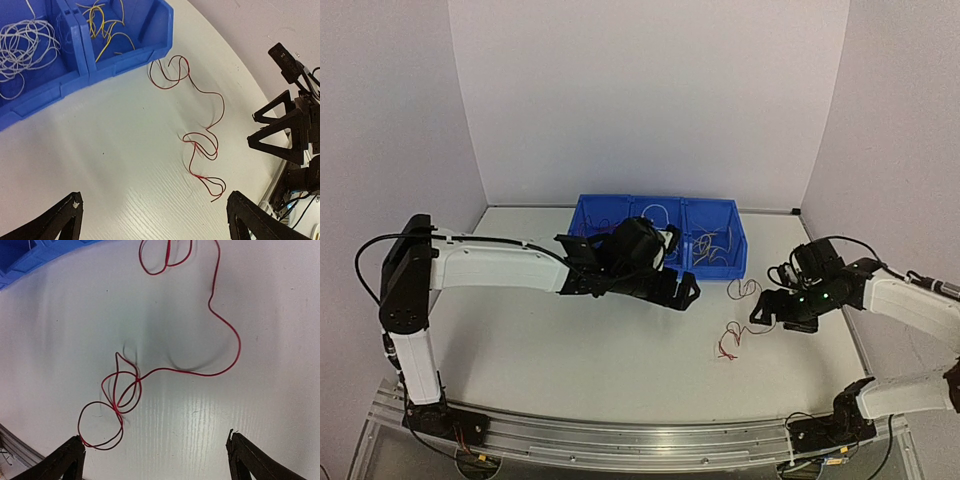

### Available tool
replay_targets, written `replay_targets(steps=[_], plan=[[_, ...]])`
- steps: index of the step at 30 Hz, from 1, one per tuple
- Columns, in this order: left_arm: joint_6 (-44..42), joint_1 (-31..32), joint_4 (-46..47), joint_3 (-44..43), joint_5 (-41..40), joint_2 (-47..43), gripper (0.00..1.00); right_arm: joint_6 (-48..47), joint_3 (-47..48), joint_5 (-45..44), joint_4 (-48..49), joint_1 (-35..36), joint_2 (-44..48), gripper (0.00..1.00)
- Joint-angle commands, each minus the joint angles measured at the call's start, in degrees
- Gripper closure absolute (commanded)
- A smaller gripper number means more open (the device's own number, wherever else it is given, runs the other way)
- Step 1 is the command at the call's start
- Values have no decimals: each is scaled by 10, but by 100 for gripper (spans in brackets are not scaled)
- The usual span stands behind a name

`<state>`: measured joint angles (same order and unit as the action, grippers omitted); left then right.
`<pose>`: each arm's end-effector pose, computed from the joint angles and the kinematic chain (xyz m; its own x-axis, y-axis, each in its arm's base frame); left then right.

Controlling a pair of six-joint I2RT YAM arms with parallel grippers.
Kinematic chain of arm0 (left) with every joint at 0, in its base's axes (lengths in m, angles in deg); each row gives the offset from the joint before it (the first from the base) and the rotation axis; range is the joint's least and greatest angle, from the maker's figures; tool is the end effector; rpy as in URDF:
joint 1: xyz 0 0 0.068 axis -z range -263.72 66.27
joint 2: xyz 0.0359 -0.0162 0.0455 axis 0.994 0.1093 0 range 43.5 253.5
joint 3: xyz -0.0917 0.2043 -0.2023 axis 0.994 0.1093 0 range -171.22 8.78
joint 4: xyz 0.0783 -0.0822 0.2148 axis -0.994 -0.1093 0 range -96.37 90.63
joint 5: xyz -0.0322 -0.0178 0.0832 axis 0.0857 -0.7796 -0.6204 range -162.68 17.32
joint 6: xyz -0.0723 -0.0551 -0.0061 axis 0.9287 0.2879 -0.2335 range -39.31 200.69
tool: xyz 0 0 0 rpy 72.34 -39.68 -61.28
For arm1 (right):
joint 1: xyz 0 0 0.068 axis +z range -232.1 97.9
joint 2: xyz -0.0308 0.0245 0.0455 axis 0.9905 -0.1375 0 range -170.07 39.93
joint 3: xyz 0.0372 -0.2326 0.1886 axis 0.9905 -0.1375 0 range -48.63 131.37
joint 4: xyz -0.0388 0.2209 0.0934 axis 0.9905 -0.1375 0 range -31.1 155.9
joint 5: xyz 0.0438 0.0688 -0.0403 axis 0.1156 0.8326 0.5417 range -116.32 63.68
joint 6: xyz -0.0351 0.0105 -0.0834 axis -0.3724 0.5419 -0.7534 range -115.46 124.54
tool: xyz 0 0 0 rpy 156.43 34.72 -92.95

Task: Untangle the cables

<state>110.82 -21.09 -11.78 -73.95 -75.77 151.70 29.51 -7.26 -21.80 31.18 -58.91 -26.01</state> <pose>0.2170 -0.4097 0.2545 -0.6794 0.2222 -0.6993 0.6085 0.7033 -0.3677 0.1899 0.0883 0.2092 -0.8977 0.0732 -0.4344 -0.0558 0.9592 0.2770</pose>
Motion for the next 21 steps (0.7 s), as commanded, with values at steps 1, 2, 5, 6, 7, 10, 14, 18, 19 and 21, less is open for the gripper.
replay_targets(steps=[1,2,5,6,7,10,14,18,19,21], plan=[[54,-3,43,66,-2,-29,0,37,22,92,47,10,-50,9],[63,-2,52,84,-6,-41,0,42,24,94,57,15,-63,9],[88,0,60,141,-30,-80,0,51,41,90,71,35,-113,13],[97,1,59,159,-38,-94,0,55,48,85,73,43,-132,15],[107,1,59,173,-47,-108,0,58,57,79,74,47,-154,18],[132,3,69,220,-62,-147,0,64,75,32,85,57,-205,28],[163,5,77,273,-80,-189,0,59,109,-13,86,58,-264,61],[177,6,74,303,-94,-222,0,30,136,29,91,62,-275,100],[176,6,73,306,-98,-229,0,14,145,48,90,63,-269,100],[172,6,72,314,-104,-245,0,-16,160,92,90,65,-248,100]])
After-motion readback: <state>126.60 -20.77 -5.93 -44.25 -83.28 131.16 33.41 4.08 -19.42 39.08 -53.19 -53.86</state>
